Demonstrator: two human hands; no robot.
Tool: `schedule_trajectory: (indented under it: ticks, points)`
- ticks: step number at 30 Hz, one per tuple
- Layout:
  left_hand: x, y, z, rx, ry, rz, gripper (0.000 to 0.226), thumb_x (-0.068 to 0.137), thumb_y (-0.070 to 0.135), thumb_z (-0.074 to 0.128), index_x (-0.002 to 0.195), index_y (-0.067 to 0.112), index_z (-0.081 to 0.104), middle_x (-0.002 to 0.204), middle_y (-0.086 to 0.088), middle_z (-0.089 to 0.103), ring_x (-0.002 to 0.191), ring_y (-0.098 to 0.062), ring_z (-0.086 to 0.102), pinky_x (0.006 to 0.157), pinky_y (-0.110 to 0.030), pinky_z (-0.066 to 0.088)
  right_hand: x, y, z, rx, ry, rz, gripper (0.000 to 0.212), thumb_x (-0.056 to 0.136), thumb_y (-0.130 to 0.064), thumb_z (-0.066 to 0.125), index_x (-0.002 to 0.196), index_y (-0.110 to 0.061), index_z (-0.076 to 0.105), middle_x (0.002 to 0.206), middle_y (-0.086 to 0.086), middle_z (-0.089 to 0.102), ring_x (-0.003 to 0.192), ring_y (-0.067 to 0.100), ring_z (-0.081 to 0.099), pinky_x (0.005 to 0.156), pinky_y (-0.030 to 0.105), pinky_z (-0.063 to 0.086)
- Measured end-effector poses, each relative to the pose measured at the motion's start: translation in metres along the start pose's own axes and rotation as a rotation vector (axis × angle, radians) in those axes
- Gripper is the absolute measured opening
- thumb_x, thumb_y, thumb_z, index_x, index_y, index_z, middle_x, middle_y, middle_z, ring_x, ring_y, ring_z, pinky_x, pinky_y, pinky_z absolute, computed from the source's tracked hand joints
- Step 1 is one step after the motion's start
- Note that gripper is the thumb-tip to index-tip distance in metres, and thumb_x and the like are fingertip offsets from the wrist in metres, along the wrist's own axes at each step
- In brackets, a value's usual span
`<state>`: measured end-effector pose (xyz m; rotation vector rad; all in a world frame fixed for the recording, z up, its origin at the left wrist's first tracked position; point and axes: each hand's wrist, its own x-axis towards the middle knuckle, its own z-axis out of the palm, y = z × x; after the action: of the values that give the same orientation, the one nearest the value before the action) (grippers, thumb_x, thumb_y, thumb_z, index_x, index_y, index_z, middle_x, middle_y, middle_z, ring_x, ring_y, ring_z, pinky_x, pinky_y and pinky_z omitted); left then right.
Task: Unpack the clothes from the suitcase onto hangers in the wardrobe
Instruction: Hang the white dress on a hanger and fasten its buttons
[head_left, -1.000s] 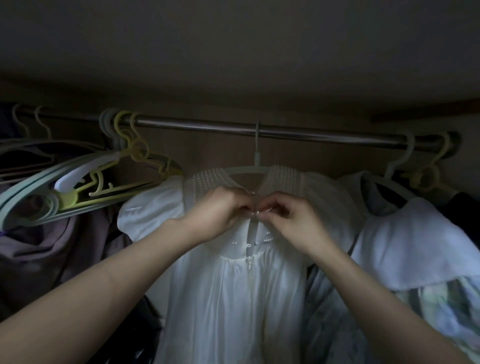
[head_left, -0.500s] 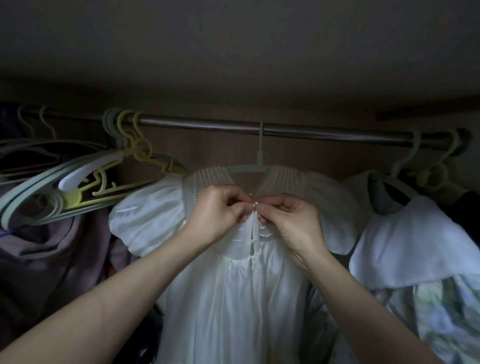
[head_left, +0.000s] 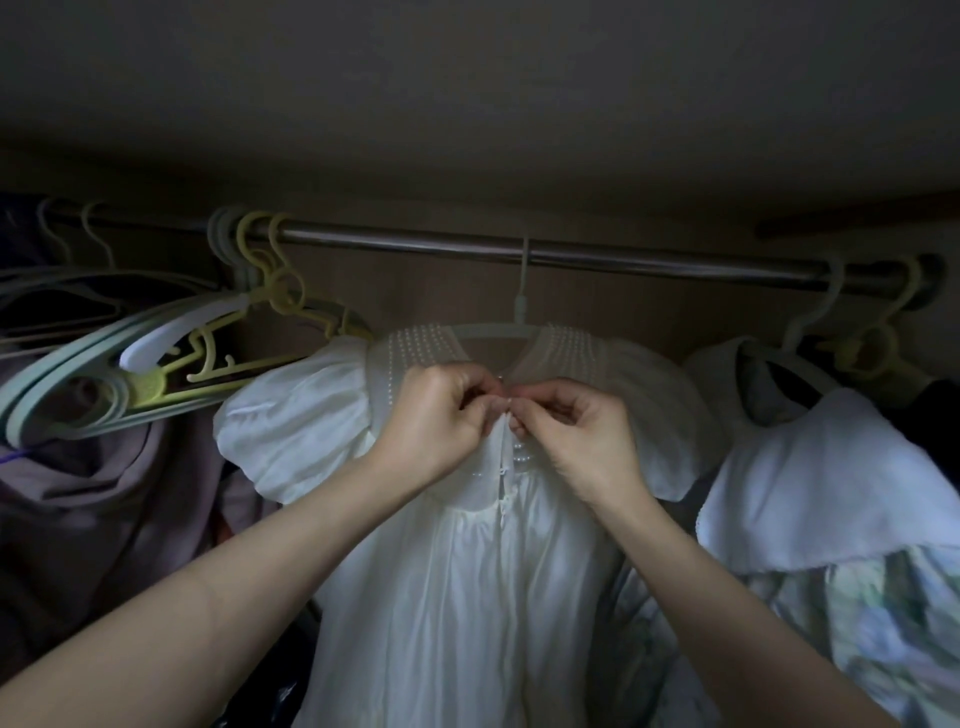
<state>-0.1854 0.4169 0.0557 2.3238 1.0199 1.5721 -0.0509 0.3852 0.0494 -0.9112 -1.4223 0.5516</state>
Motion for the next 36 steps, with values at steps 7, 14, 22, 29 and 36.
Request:
schedule_trajectory:
  ticks: [7, 14, 22, 29, 36]
  points:
    - [-0.003, 0.000, 0.007, -0.076, 0.078, -0.085, 0.013, 0.078, 0.006, 0.069, 0.066, 0.010, 0.068, 0.052, 0.016, 0.055, 0.049, 0.000, 0.051, 0.057, -0.019, 0.042, -0.008, 0.004, 0.003, -0.055, -0.026, -0.115, 0.020, 0.079, -0.001, 0.068, 0.087, -0.019, 0.067, 0.080, -0.006, 0.068, 0.072, 0.000, 0.063, 0.068, 0.009, 0.048]
    - [-0.003, 0.004, 0.006, -0.130, 0.051, -0.156, 0.026, 0.080, 0.005, 0.067, 0.058, 0.020, 0.062, 0.049, 0.003, 0.061, 0.052, -0.019, 0.060, 0.057, -0.032, 0.049, -0.005, 0.008, 0.004, -0.111, 0.024, -0.161, 0.031, 0.079, 0.001, 0.068, 0.075, -0.030, 0.066, 0.066, -0.024, 0.066, 0.070, -0.008, 0.063, 0.066, 0.006, 0.044]
    - [-0.004, 0.004, 0.009, -0.120, 0.080, -0.163, 0.020, 0.080, 0.006, 0.067, 0.061, 0.010, 0.063, 0.053, -0.005, 0.063, 0.055, -0.025, 0.060, 0.058, -0.037, 0.050, -0.004, 0.009, 0.005, -0.127, 0.049, -0.144, 0.029, 0.080, 0.002, 0.065, 0.076, -0.027, 0.066, 0.072, -0.017, 0.066, 0.066, -0.005, 0.061, 0.065, 0.007, 0.046]
    - [-0.011, 0.007, 0.015, -0.122, 0.155, -0.101, 0.012, 0.077, 0.013, 0.060, 0.068, 0.012, 0.068, 0.056, 0.008, 0.061, 0.057, -0.014, 0.060, 0.063, -0.036, 0.053, -0.006, 0.006, 0.006, -0.043, 0.080, -0.106, 0.023, 0.081, 0.002, 0.063, 0.083, -0.019, 0.069, 0.076, -0.011, 0.068, 0.069, -0.003, 0.065, 0.067, 0.009, 0.048]
    - [-0.014, 0.012, 0.017, -0.094, 0.197, -0.084, 0.017, 0.080, -0.005, 0.060, 0.078, 0.008, 0.071, 0.067, -0.003, 0.067, 0.066, -0.021, 0.065, 0.068, -0.039, 0.054, -0.009, -0.001, 0.003, -0.020, 0.069, -0.092, 0.026, 0.083, 0.002, 0.062, 0.081, -0.023, 0.069, 0.076, -0.013, 0.068, 0.071, -0.003, 0.066, 0.068, 0.010, 0.049]
